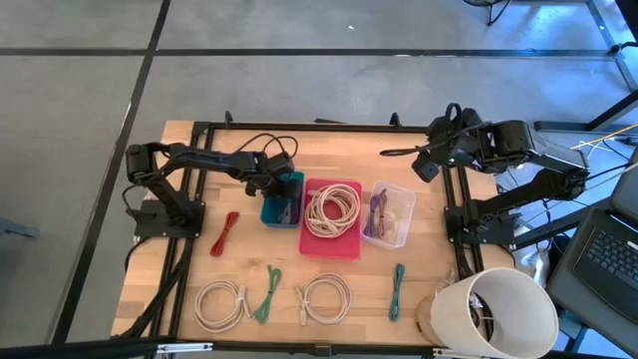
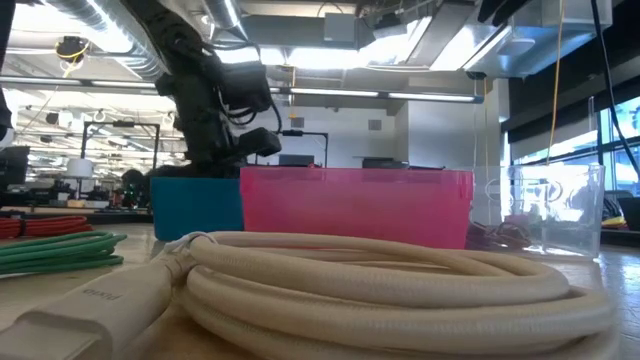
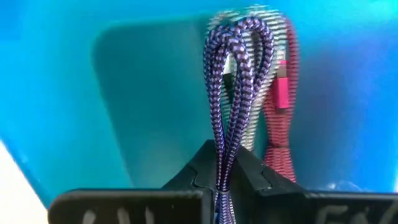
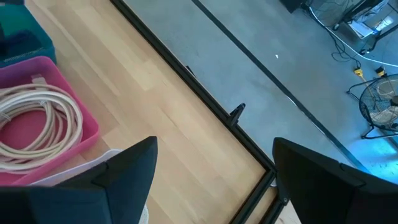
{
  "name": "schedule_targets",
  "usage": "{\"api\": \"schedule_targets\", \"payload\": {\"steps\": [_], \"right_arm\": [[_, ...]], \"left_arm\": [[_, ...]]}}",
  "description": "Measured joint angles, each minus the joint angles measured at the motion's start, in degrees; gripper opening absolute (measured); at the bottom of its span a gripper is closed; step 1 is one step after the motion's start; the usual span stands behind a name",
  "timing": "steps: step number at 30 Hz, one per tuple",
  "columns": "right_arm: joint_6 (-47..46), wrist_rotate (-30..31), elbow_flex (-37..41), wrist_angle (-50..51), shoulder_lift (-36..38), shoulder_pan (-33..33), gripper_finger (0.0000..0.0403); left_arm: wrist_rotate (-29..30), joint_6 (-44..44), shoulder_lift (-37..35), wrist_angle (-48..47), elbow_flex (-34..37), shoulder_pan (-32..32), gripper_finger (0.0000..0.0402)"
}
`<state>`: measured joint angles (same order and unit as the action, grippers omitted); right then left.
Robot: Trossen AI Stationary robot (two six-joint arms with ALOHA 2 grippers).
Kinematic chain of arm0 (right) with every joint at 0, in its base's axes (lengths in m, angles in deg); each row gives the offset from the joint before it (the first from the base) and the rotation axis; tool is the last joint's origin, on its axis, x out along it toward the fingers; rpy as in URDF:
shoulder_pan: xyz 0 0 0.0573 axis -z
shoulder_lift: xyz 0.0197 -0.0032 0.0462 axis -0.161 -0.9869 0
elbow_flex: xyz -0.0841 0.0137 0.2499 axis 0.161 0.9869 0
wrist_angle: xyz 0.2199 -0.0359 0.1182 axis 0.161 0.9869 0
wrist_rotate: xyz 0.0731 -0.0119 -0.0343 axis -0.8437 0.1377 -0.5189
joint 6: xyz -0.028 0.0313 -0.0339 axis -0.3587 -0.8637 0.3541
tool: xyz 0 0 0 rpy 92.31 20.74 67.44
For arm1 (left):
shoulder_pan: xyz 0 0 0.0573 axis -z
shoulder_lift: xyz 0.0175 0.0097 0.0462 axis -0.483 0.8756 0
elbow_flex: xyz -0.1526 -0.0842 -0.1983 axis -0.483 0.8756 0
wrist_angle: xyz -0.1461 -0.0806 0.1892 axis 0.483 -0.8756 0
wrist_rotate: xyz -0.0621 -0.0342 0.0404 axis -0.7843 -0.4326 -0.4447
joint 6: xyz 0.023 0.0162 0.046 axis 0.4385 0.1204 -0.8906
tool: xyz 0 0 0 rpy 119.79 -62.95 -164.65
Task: Pick & Place USB Port
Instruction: Put the purple and black charger cable into the sky blue bin, then put the orange charger cable into the transparent bin
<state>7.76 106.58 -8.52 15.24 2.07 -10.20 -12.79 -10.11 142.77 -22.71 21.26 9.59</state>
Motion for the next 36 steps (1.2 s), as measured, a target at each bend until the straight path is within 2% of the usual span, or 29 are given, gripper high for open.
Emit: {"api": "schedule_targets", "payload": {"steps": [6,15,21,27,36], "right_arm": [[0.0,0.0,0.0,-0.1,0.0,0.0,0.0322],[0.0,-0.1,0.0,-0.1,0.0,0.0,0.0322],[0.2,-0.1,0.0,0.0,0.0,0.0,0.0322],[0.2,-0.1,0.0,0.0,0.0,0.0,0.0322],[0.1,-0.1,0.0,0.0,0.0,0.0,0.0322]], "left_arm": [[-0.8,-1.2,0.9,1.4,-0.6,0.0,0.0019],[2.0,-3.7,1.5,0.0,-2.8,-0.8,0.0134],[-2.0,-4.0,0.6,-0.2,-2.7,-1.1,0.0186],[-1.8,-4.0,-3.8,-0.1,-2.7,-0.6,0.02],[-0.9,-3.4,-14.2,0.1,-2.8,-0.7,0.0192]]}}
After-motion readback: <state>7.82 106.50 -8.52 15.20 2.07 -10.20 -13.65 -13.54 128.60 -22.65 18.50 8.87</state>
